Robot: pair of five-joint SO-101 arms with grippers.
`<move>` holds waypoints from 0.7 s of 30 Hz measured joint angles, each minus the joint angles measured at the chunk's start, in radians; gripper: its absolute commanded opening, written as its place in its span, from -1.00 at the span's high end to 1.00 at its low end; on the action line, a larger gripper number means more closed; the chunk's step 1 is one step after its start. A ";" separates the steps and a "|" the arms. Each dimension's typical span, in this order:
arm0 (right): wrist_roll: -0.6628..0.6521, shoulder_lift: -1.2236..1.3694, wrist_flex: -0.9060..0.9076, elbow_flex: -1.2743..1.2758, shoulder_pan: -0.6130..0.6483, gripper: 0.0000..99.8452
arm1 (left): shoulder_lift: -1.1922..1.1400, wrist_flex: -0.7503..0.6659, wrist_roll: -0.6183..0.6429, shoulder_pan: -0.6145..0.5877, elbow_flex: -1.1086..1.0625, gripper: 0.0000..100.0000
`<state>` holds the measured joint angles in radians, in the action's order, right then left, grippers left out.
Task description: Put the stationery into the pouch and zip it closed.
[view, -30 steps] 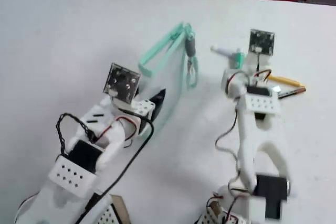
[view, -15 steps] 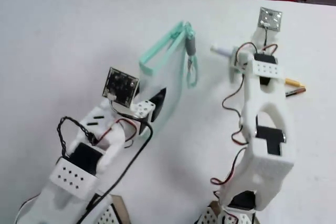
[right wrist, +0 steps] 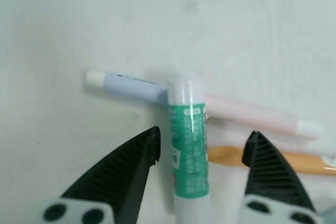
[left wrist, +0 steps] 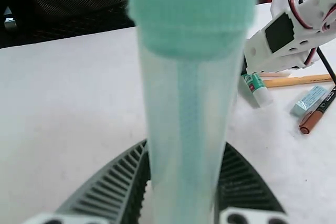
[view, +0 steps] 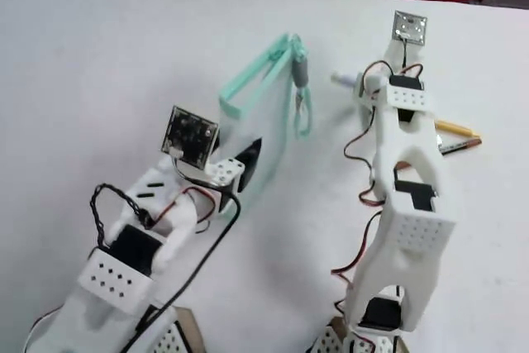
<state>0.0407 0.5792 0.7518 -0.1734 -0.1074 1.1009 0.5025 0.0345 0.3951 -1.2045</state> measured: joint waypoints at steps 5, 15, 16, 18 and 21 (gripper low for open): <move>-0.087 0.048 0.000 -0.037 -0.002 0.75 | 0.000 0.000 0.000 0.000 0.000 0.64; -0.133 0.064 0.000 -0.055 -0.003 0.96 | 0.000 0.000 0.000 0.000 0.000 0.64; -0.133 0.064 0.000 -0.055 -0.003 0.96 | 0.000 0.000 0.000 0.000 0.000 0.64; -0.133 0.069 0.000 -0.055 -0.003 0.96 | 0.000 0.000 0.000 0.000 -0.003 0.64; -0.133 0.071 0.000 -0.055 -0.003 0.96 | 0.000 0.000 0.000 0.000 -0.003 0.64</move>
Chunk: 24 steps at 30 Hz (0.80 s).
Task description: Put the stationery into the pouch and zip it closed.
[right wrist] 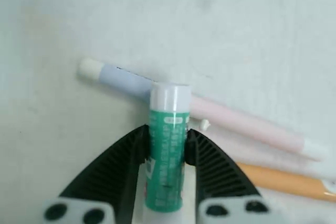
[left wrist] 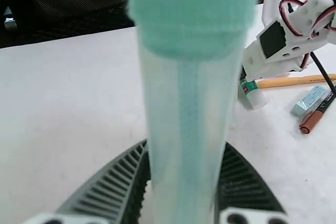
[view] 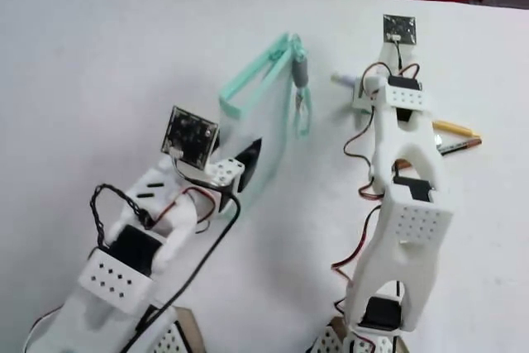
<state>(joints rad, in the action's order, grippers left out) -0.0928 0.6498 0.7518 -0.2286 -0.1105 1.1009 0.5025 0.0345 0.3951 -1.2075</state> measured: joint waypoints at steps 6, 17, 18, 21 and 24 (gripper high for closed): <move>0.000 -0.032 0.063 0.000 -0.026 0.96 | 0.000 0.000 0.000 0.000 0.000 0.64; 0.046 -0.307 0.328 0.000 -0.003 0.96 | 0.000 0.000 0.000 0.000 0.000 0.64; 0.046 -0.345 0.351 0.000 0.000 0.96 | 0.000 0.000 0.000 0.000 0.000 0.64; 0.046 -0.486 0.427 0.000 0.003 0.96 | 0.000 0.000 0.000 0.000 0.000 0.64; 0.046 -0.663 0.497 0.000 0.006 0.96 | 0.000 0.000 0.000 0.000 0.000 0.60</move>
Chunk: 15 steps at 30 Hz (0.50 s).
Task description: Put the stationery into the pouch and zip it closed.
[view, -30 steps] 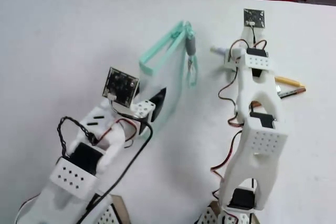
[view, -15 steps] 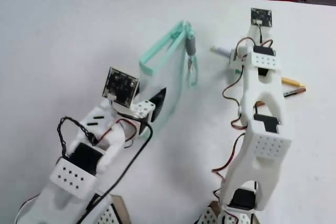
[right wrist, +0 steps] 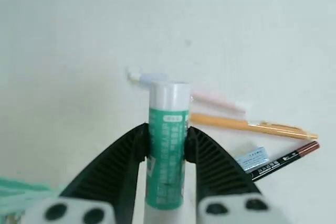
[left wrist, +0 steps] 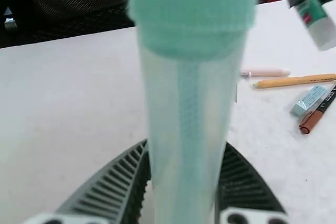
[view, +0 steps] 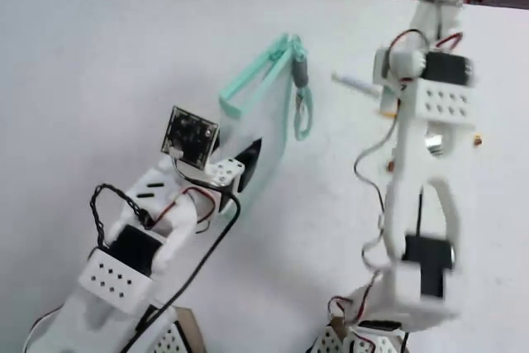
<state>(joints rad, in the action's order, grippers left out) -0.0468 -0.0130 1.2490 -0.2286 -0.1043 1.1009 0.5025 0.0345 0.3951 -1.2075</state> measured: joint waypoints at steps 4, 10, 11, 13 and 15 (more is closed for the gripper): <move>-0.020 -0.226 0.075 0.000 0.074 0.96 | 0.000 0.003 0.000 0.000 0.000 0.60; -0.120 -0.493 0.048 -0.002 0.347 0.96 | 0.000 0.005 0.000 0.018 0.000 0.60; -0.130 -0.525 0.025 -0.002 0.397 0.96 | 0.002 0.005 0.000 0.026 -0.008 0.60; -0.143 -0.572 -0.021 -0.002 0.493 0.96 | 0.006 0.003 0.000 0.038 -0.025 0.60; -0.146 -0.589 -0.060 -0.003 0.568 0.96 | 0.006 0.003 0.000 0.051 -0.028 0.60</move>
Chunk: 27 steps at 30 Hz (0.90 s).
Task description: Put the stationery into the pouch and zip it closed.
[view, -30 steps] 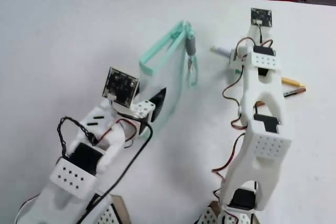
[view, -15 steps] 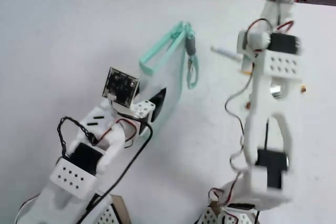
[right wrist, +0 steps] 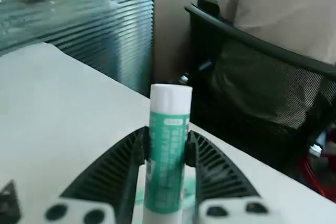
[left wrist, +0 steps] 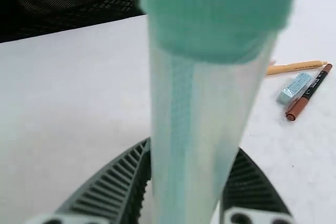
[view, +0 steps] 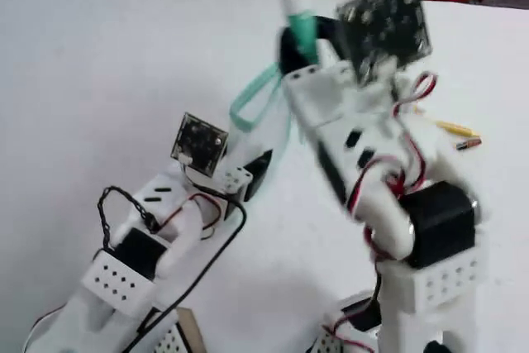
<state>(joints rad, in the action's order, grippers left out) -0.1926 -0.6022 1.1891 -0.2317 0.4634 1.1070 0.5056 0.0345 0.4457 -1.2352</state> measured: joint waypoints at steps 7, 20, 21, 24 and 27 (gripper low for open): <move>0.000 0.029 -0.069 0.044 0.075 0.96 | 0.000 0.000 0.000 0.006 -0.002 0.60; 0.000 -0.132 -0.440 0.569 0.078 0.96 | 0.000 0.000 0.000 0.006 -0.002 0.60; 0.000 -0.153 -0.474 0.617 0.078 0.96 | 0.000 0.000 0.000 0.006 -0.002 0.60; 0.015 -0.227 -0.551 0.747 0.078 0.96 | 0.000 0.000 0.000 0.006 -0.003 0.60; 0.077 -0.311 -0.585 0.832 0.077 0.96 | 0.000 0.000 0.000 0.008 -0.003 0.59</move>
<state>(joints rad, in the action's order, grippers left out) -0.1158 -0.9137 0.6045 0.5999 0.5401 1.1070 0.5056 0.0345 0.4534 -1.2382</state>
